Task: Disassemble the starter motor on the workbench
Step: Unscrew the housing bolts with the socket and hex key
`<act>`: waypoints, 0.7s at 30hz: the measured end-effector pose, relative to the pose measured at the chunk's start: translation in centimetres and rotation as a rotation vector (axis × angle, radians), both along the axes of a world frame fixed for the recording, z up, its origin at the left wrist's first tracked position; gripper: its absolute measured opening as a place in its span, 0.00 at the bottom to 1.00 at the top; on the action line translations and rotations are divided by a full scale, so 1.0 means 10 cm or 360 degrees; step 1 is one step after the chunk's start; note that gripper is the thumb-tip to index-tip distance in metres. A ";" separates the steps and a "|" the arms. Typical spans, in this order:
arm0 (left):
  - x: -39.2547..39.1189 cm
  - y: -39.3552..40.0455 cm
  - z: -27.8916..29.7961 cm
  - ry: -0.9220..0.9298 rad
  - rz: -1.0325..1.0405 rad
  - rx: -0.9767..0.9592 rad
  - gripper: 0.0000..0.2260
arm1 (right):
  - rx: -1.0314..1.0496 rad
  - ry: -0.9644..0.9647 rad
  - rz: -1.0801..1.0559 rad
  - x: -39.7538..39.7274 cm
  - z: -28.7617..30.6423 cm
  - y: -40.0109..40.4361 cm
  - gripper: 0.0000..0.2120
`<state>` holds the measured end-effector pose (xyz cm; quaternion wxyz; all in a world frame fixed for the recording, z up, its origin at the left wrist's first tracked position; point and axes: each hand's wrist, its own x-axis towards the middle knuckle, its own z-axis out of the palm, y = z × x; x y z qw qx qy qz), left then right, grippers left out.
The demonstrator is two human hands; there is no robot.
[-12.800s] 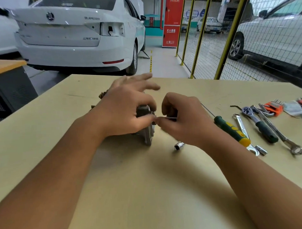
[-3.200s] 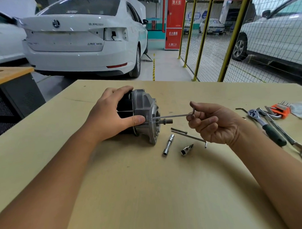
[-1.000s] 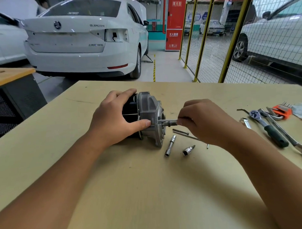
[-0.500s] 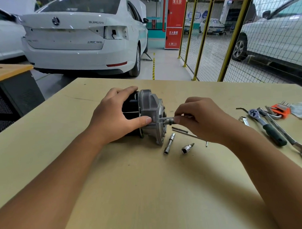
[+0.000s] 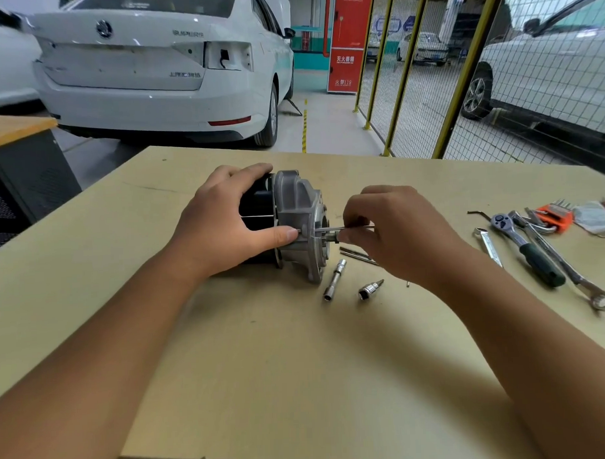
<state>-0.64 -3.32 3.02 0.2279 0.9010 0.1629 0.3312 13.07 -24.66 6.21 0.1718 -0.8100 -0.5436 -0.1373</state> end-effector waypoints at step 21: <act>0.00 0.01 -0.01 0.0008 -0.0002 -0.0011 0.46 | 0.0082 -0.0156 -0.0083 -0.08 -0.02 0.06 0.07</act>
